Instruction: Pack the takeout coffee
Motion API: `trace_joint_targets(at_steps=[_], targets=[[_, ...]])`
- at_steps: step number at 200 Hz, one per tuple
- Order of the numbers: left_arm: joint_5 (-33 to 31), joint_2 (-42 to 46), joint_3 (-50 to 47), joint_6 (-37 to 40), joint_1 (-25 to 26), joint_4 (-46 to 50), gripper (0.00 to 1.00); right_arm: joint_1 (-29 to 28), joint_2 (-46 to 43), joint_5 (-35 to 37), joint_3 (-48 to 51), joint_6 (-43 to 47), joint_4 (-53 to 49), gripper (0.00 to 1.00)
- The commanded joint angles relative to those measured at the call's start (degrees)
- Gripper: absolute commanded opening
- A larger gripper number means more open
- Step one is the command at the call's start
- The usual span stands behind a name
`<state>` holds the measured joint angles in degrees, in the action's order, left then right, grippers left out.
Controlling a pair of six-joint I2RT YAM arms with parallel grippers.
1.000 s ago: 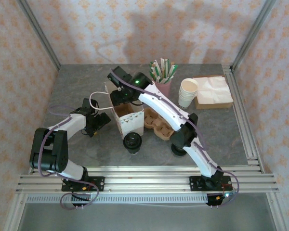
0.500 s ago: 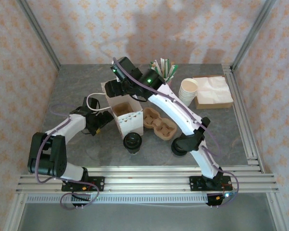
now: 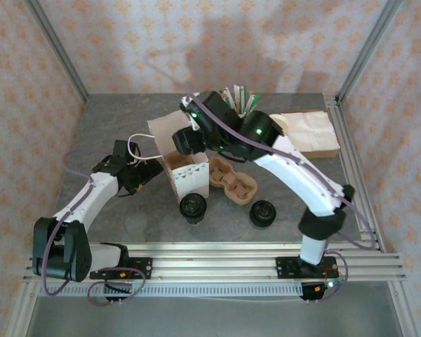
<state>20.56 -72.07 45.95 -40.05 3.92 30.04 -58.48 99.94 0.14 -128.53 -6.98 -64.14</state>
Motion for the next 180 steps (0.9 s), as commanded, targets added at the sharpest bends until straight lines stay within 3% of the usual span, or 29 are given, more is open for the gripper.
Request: trace_joint_targets(at_steps=[1, 56, 83, 119, 180], targets=[[-0.35, 2.41, 1.37, 1.56, 0.21, 3.08, 0.90, -0.21, -9.40, 0.13, 11.97, 1.88, 9.70, 0.63], [-0.43, 5.32, 1.42, 2.06, 0.21, 5.14, 0.91, -0.23, -34.46, -6.48, 49.38, 3.78, 32.02, 0.65], [-0.76, 7.59, 0.56, 2.51, 0.15, 6.06, 0.91, -0.22, -40.28, -9.48, 62.35, 4.51, 36.04, 0.67], [-1.22, 10.78, -0.19, 2.89, 0.16, 8.55, 0.92, -0.23, -38.95, -12.36, 70.94, 3.40, 39.09, 0.70], [-1.30, 15.15, -2.45, 2.31, 0.21, 10.21, 0.92, -3.38, -28.19, -10.92, 72.49, 3.48, 45.02, 0.71]])
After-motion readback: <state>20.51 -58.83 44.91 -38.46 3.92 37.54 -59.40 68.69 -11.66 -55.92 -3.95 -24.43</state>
